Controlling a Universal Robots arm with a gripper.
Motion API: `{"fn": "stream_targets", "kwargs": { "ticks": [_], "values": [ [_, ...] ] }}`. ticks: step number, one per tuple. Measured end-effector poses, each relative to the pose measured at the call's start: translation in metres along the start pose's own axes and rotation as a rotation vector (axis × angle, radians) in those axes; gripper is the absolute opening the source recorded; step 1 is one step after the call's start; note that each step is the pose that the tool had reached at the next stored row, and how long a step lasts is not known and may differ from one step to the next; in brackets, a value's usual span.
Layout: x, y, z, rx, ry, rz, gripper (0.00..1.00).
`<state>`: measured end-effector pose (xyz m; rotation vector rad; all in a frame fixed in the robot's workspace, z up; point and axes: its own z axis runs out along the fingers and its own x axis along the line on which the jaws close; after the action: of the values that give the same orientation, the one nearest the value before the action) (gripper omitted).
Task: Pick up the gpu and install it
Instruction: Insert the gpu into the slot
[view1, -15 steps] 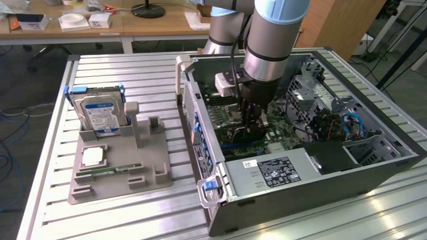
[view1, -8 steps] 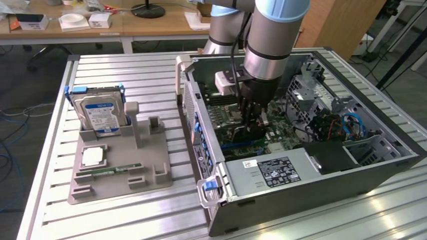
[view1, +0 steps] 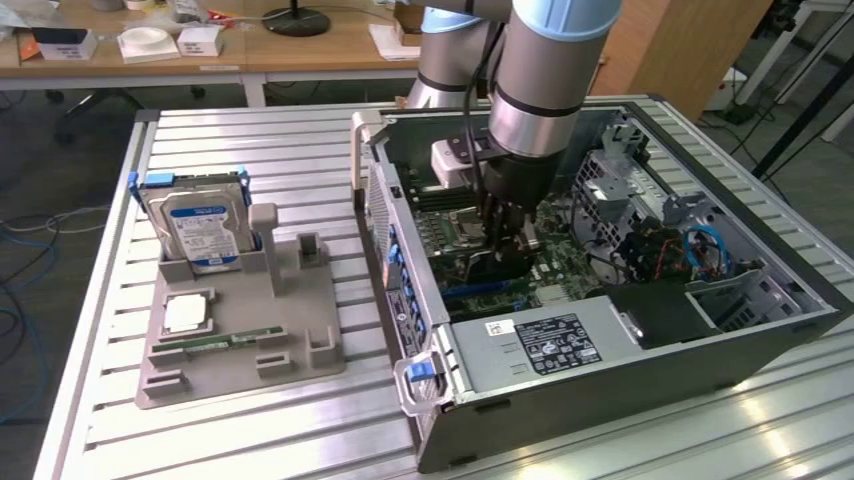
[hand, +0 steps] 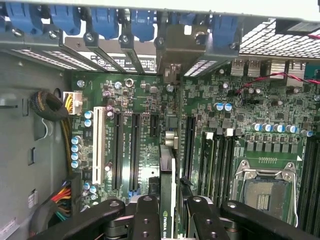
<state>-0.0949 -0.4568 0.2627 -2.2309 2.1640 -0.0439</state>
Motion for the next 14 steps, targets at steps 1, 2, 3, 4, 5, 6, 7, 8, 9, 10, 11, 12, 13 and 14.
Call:
{"fn": "stream_targets", "kwargs": {
  "ticks": [1, 2, 3, 4, 5, 6, 7, 8, 9, 10, 11, 12, 13, 14],
  "values": [
    [0.0000, -0.0005, -0.0001, -0.0001, 0.0002, 0.000, 0.26],
    [0.0000, -0.0009, -0.0001, -0.0001, 0.0003, 0.000, 0.26],
    [0.0000, -0.0010, -0.0001, 0.0000, 0.0003, 0.000, 0.26],
    [-0.0002, -0.0010, 0.0003, 0.0007, 0.0001, 0.000, 0.26],
    [-0.0005, -0.0010, 0.0009, 0.0015, 0.0000, 0.000, 0.26],
    [-0.0007, -0.0010, 0.0019, 0.0018, 0.0001, 0.000, 0.26],
    [-0.0015, -0.0008, 0.0046, 0.0020, 0.0003, 0.000, 0.26],
    [-0.0021, -0.0007, 0.0053, 0.0018, 0.0007, 0.000, 0.26],
    [-0.0027, -0.0005, 0.0057, 0.0020, 0.0006, 0.000, 0.26],
    [-0.0031, -0.0001, 0.0058, 0.0031, 0.0007, 0.000, 0.26],
    [-0.0033, 0.0008, 0.0058, 0.0047, 0.0008, 0.000, 0.26],
    [-0.0034, 0.0023, 0.0060, 0.0049, 0.0022, 0.000, 0.26],
    [-0.0035, 0.0035, 0.0061, 0.0052, 0.0029, 0.000, 0.26],
    [-0.0035, 0.0039, 0.0060, 0.0051, 0.0030, 0.000, 0.26]
  ]
}}
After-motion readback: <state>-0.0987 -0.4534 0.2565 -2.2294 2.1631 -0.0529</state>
